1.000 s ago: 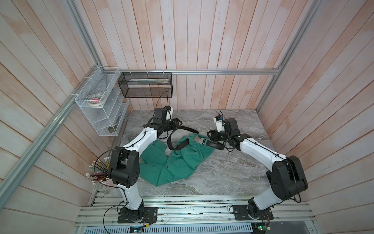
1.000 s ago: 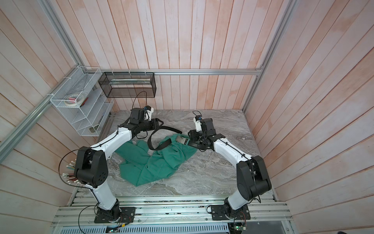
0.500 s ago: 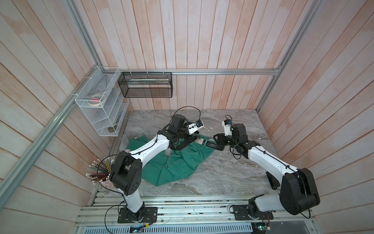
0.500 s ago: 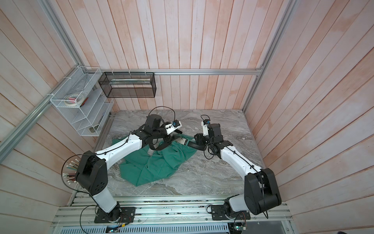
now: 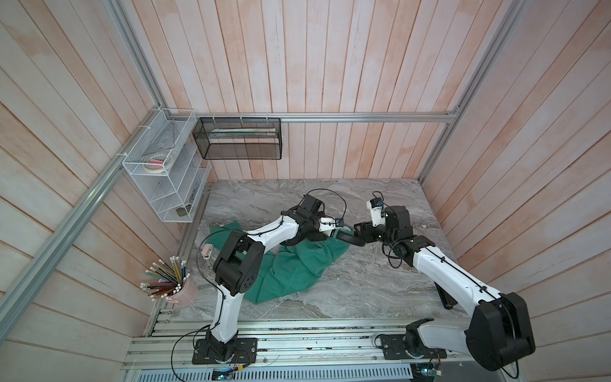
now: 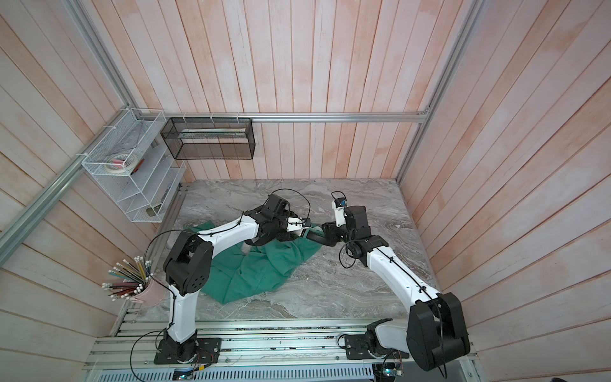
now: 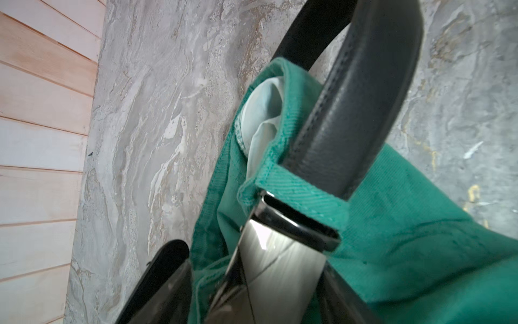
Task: Remove the belt from the trousers
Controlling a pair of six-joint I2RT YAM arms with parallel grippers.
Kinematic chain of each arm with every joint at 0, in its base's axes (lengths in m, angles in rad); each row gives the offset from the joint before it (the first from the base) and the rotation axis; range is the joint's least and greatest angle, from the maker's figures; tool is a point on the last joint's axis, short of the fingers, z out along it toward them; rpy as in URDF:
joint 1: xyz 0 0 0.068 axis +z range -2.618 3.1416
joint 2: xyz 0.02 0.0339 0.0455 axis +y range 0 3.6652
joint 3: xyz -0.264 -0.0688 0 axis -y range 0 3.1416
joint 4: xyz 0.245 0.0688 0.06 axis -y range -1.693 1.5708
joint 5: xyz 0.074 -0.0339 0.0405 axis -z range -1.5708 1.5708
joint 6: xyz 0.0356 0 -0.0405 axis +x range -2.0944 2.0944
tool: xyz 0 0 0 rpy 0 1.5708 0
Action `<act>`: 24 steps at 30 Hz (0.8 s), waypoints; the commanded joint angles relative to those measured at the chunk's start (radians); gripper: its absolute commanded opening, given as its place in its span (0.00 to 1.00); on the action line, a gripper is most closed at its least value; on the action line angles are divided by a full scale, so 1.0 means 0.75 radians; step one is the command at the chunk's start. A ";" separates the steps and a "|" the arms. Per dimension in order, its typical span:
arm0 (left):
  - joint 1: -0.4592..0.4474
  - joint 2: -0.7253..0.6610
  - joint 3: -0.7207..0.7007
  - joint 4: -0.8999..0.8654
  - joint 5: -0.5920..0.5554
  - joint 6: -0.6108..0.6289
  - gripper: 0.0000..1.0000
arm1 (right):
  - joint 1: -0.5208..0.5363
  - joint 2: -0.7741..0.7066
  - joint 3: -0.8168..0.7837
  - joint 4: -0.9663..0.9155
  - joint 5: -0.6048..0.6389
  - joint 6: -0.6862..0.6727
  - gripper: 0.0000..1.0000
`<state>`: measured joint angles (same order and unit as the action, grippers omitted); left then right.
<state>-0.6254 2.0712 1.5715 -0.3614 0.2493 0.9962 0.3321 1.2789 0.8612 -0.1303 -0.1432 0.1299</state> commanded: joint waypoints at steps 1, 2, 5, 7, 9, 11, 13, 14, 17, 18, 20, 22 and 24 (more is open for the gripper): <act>-0.009 0.043 0.051 -0.042 -0.007 0.048 0.71 | -0.008 -0.032 -0.024 -0.015 -0.011 -0.091 0.63; -0.010 0.050 0.053 -0.042 -0.007 0.047 0.71 | -0.004 -0.032 -0.032 -0.003 -0.020 -0.109 0.63; -0.022 0.060 0.035 -0.044 -0.008 0.062 0.66 | -0.006 -0.031 -0.047 0.040 -0.032 -0.147 0.64; -0.027 0.056 0.013 -0.040 -0.013 0.070 0.61 | -0.005 -0.037 -0.066 0.102 -0.036 -0.160 0.64; -0.031 0.047 -0.009 -0.038 -0.007 0.067 0.53 | -0.006 -0.053 -0.104 0.192 -0.057 -0.173 0.65; -0.035 0.039 -0.021 -0.038 -0.005 0.056 0.42 | -0.006 -0.075 -0.157 0.302 -0.095 -0.199 0.65; -0.035 0.020 -0.030 -0.033 -0.007 0.034 0.32 | -0.004 -0.099 -0.211 0.409 -0.096 -0.196 0.65; -0.036 0.008 -0.032 -0.023 -0.006 0.017 0.28 | -0.005 -0.107 -0.233 0.445 -0.094 -0.204 0.65; -0.035 -0.039 -0.023 -0.015 0.003 -0.016 0.18 | -0.007 -0.116 -0.275 0.504 -0.074 -0.261 0.65; -0.034 -0.057 -0.017 -0.010 0.012 -0.024 0.15 | -0.006 -0.119 -0.288 0.523 -0.067 -0.293 0.65; -0.030 -0.095 0.002 -0.008 0.030 -0.053 0.12 | -0.005 -0.128 -0.317 0.575 -0.032 -0.341 0.65; -0.020 -0.130 0.034 -0.025 0.066 -0.094 0.11 | -0.008 -0.130 -0.330 0.622 0.031 -0.353 0.65; -0.010 -0.165 0.068 -0.051 0.108 -0.146 0.08 | -0.005 -0.117 -0.318 0.647 0.026 -0.373 0.66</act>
<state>-0.6460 2.0281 1.5673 -0.3935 0.2699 0.9596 0.3321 1.1965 0.6216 0.2634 -0.1558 -0.1005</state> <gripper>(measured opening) 0.426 0.655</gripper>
